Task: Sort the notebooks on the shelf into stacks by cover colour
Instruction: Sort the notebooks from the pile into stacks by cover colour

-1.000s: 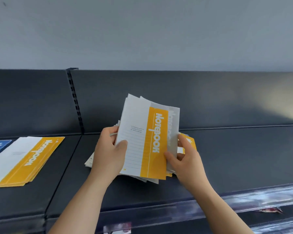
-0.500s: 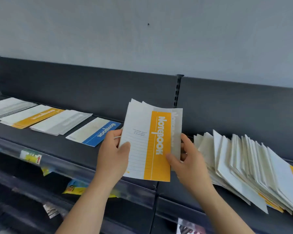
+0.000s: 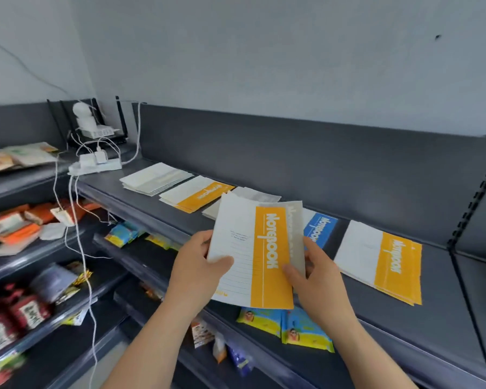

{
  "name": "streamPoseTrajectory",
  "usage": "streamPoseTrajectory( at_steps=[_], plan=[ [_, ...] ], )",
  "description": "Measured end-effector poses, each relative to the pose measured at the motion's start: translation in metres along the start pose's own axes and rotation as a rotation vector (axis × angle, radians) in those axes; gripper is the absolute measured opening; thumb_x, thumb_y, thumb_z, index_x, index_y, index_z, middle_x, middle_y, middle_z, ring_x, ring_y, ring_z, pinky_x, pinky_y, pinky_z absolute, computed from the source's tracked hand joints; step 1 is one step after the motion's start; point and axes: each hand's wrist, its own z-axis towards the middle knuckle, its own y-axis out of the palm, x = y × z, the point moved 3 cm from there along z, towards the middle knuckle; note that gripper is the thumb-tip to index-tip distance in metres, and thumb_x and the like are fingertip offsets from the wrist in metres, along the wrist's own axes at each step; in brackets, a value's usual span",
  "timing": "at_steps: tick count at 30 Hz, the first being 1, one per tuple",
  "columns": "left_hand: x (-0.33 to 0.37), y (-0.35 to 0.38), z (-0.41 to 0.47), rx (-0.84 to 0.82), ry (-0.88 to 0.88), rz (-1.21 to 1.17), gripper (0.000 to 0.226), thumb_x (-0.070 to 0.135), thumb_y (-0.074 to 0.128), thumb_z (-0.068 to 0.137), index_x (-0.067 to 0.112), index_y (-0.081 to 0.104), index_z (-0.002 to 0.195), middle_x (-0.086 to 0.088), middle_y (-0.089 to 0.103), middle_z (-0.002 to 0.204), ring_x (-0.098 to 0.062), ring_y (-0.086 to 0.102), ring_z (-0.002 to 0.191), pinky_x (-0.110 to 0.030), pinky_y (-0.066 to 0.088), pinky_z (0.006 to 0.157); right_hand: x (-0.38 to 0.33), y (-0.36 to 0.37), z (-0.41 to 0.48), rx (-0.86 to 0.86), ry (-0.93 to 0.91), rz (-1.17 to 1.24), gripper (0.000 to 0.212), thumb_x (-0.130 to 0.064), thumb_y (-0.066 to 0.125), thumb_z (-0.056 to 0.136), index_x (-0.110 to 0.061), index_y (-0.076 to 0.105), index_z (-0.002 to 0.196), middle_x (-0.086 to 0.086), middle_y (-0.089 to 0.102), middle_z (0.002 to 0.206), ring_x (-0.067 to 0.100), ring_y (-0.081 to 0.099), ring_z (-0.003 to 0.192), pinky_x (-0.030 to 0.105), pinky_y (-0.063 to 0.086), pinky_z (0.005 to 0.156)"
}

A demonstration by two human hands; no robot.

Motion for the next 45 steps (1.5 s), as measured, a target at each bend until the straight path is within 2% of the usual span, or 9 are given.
streamPoseTrajectory(
  at_steps=[5, 13, 17, 28, 31, 34, 36, 40, 45],
  plan=[
    [-0.014, -0.035, 0.035, -0.033, 0.039, 0.06, 0.045, 0.003, 0.062, 0.086, 0.046, 0.052, 0.097, 0.025, 0.063, 0.098, 0.003, 0.06, 0.092, -0.015, 0.047, 0.065, -0.016, 0.045, 0.022, -0.029, 0.007, -0.018, 0.035, -0.021, 0.057, 0.092, -0.042, 0.038, 0.112, -0.023, 0.058, 0.093, 0.001, 0.062, 0.082, 0.012, 0.048, 0.051],
    [-0.032, -0.038, 0.11, -0.09, 0.074, 0.076, 0.046, 0.001, 0.057, 0.087, 0.041, 0.057, 0.109, 0.02, 0.067, 0.106, -0.001, 0.062, 0.1, -0.02, 0.053, 0.073, -0.017, 0.075, 0.085, 0.012, 0.029, -0.128, 0.036, -0.026, 0.059, 0.091, -0.038, 0.041, 0.119, -0.03, 0.05, 0.09, -0.004, 0.056, 0.077, 0.011, 0.044, 0.051],
    [-0.042, -0.027, 0.167, -0.101, 0.061, 0.084, 0.047, 0.004, 0.06, 0.086, 0.031, 0.053, 0.124, 0.013, 0.065, 0.113, -0.007, 0.062, 0.103, -0.028, 0.056, 0.078, -0.012, 0.08, 0.129, 0.013, 0.055, -0.245, 0.033, -0.029, 0.055, 0.092, -0.03, 0.043, 0.123, -0.022, 0.051, 0.095, -0.005, 0.05, 0.07, 0.007, 0.043, 0.043],
    [-0.066, 0.014, 0.273, -0.228, 0.078, 0.228, 0.049, 0.007, 0.057, 0.09, 0.028, 0.043, 0.132, 0.015, 0.055, 0.117, -0.006, 0.053, 0.101, -0.012, 0.043, 0.064, 0.014, 0.089, 0.221, -0.025, 0.235, -0.535, 0.031, -0.032, 0.053, 0.092, -0.021, 0.047, 0.12, -0.005, 0.061, 0.11, 0.012, 0.057, 0.086, 0.016, 0.042, 0.059],
    [-0.072, 0.017, 0.287, -0.277, 0.114, 0.295, 0.05, 0.01, 0.056, 0.091, 0.03, 0.041, 0.134, 0.013, 0.052, 0.124, -0.008, 0.051, 0.109, -0.017, 0.044, 0.076, 0.015, 0.094, 0.229, -0.083, 0.307, -0.68, 0.027, -0.035, 0.051, 0.092, -0.019, 0.047, 0.114, -0.001, 0.057, 0.109, 0.012, 0.056, 0.083, 0.016, 0.04, 0.057],
    [-0.077, 0.017, 0.297, -0.314, 0.142, 0.349, 0.038, 0.017, 0.058, 0.091, 0.027, 0.043, 0.124, 0.012, 0.05, 0.12, -0.007, 0.05, 0.104, -0.01, 0.038, 0.063, 0.009, 0.097, 0.233, -0.12, 0.372, -0.819, 0.016, -0.036, 0.047, 0.094, -0.02, 0.047, 0.097, 0.002, 0.051, 0.108, 0.01, 0.055, 0.074, 0.015, 0.036, 0.051],
    [-0.079, 0.014, 0.302, -0.341, 0.154, 0.368, 0.026, 0.021, 0.058, 0.091, 0.025, 0.042, 0.111, 0.009, 0.049, 0.115, -0.006, 0.05, 0.097, -0.01, 0.036, 0.054, 0.006, 0.101, 0.232, -0.119, 0.408, -0.894, 0.016, -0.036, 0.045, 0.095, -0.021, 0.047, 0.09, 0.003, 0.047, 0.114, 0.011, 0.056, 0.077, 0.015, 0.04, 0.059],
    [-0.083, 0.009, 0.312, -0.425, 0.185, 0.318, 0.015, 0.026, 0.051, 0.096, 0.022, 0.041, 0.106, 0.007, 0.046, 0.112, -0.007, 0.05, 0.096, -0.007, 0.042, 0.051, -0.003, 0.117, 0.228, -0.017, 0.443, -1.01, 0.032, -0.043, 0.045, 0.093, -0.022, 0.049, 0.117, 0.002, 0.043, 0.131, 0.019, 0.049, 0.112, 0.028, 0.042, 0.092],
    [-0.084, -0.009, 0.322, -0.454, 0.112, 0.045, 0.012, 0.032, 0.041, 0.099, 0.024, 0.045, 0.108, 0.012, 0.055, 0.104, -0.002, 0.056, 0.088, -0.007, 0.043, 0.054, -0.019, 0.151, 0.22, 0.19, 0.463, -0.889, 0.048, -0.044, 0.044, 0.094, -0.018, 0.038, 0.134, -0.001, 0.035, 0.145, 0.019, 0.042, 0.125, 0.029, 0.039, 0.098]
  ],
)
